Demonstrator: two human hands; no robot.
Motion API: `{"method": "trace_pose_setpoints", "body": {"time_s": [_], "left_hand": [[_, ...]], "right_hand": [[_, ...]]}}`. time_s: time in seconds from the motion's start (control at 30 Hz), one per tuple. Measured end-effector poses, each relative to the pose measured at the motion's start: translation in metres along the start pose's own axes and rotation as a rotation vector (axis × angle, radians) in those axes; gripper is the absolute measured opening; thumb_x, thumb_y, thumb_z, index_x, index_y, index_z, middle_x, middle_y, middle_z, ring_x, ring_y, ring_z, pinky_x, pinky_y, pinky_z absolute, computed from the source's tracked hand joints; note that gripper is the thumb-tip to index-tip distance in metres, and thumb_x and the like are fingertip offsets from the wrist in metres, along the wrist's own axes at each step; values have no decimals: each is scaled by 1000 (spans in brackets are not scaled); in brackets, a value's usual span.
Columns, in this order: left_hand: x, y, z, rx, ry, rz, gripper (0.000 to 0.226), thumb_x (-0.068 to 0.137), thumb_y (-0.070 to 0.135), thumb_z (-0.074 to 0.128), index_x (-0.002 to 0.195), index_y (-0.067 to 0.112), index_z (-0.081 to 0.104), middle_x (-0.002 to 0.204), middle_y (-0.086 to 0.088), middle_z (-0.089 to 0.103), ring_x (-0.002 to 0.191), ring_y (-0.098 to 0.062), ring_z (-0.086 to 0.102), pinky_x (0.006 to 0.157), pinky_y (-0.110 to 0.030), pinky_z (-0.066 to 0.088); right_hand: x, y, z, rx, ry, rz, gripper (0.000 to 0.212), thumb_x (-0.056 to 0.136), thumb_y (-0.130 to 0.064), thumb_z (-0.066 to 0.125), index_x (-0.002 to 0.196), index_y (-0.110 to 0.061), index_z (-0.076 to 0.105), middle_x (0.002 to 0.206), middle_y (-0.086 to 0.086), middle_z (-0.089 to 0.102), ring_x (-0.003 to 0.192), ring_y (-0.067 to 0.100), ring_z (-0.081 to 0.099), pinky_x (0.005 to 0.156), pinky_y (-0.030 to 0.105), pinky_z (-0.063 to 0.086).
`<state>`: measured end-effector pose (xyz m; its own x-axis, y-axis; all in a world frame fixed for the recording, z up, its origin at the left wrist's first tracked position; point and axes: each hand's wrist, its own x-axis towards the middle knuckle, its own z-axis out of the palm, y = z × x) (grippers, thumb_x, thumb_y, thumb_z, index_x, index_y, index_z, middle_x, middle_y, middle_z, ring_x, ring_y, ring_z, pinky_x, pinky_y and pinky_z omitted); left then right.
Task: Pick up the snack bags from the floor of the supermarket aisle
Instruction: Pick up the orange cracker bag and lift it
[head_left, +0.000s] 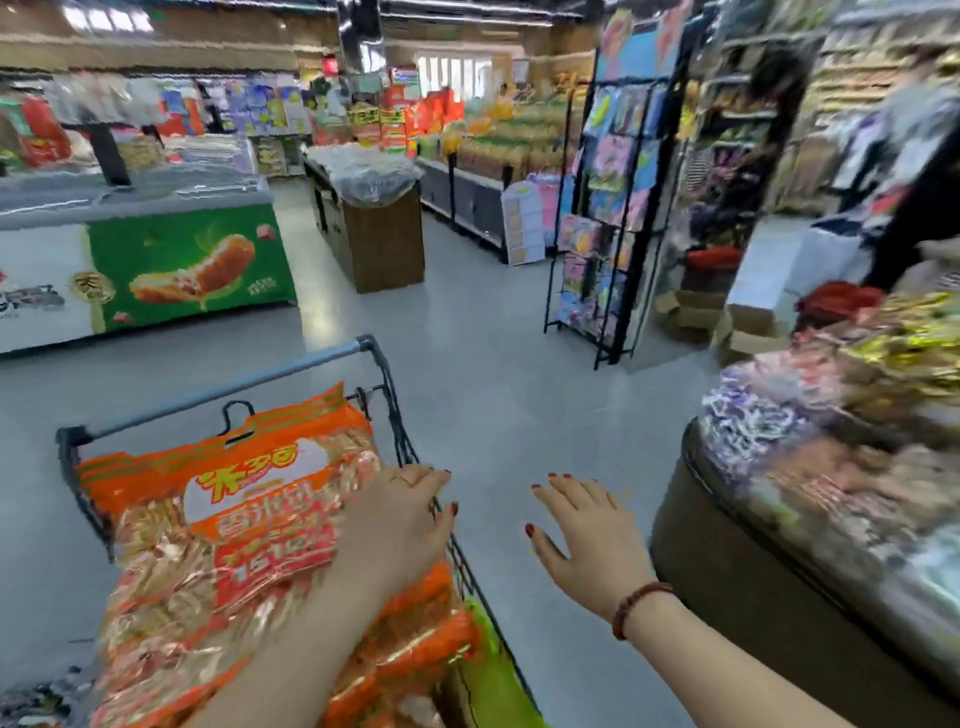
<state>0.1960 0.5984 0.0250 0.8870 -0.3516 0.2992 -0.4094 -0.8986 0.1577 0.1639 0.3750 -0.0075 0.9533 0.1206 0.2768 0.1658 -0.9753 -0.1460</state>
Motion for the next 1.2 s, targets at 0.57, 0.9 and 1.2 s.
{"method": "trace_pose_setpoints", "body": {"time_s": [0.57, 0.9, 1.2], "left_hand": [[-95, 515, 31, -364, -107, 929, 34, 85, 31, 62, 116, 20, 67, 106, 1, 68, 99, -23, 63, 68, -34, 55], [-264, 766, 17, -585, -242, 1544, 33, 81, 25, 68, 113, 16, 68, 96, -3, 69, 91, -28, 64, 62, -35, 55], [-392, 945, 23, -720, -292, 1976, 36, 74, 22, 74, 109, 15, 71, 84, -1, 69, 74, -24, 66, 52, -24, 42]], "right_hand": [[-512, 220, -204, -350, 276, 1033, 35, 76, -39, 56, 105, -21, 66, 99, -3, 67, 96, 23, 62, 79, 37, 53], [-770, 186, -265, -611, 404, 1608, 40, 74, -38, 58, 107, -19, 69, 100, -1, 70, 96, 22, 64, 78, 37, 53], [-920, 178, -293, -833, 361, 1979, 44, 75, -45, 43, 100, -21, 70, 93, -4, 71, 82, 20, 68, 70, 32, 54]]}}
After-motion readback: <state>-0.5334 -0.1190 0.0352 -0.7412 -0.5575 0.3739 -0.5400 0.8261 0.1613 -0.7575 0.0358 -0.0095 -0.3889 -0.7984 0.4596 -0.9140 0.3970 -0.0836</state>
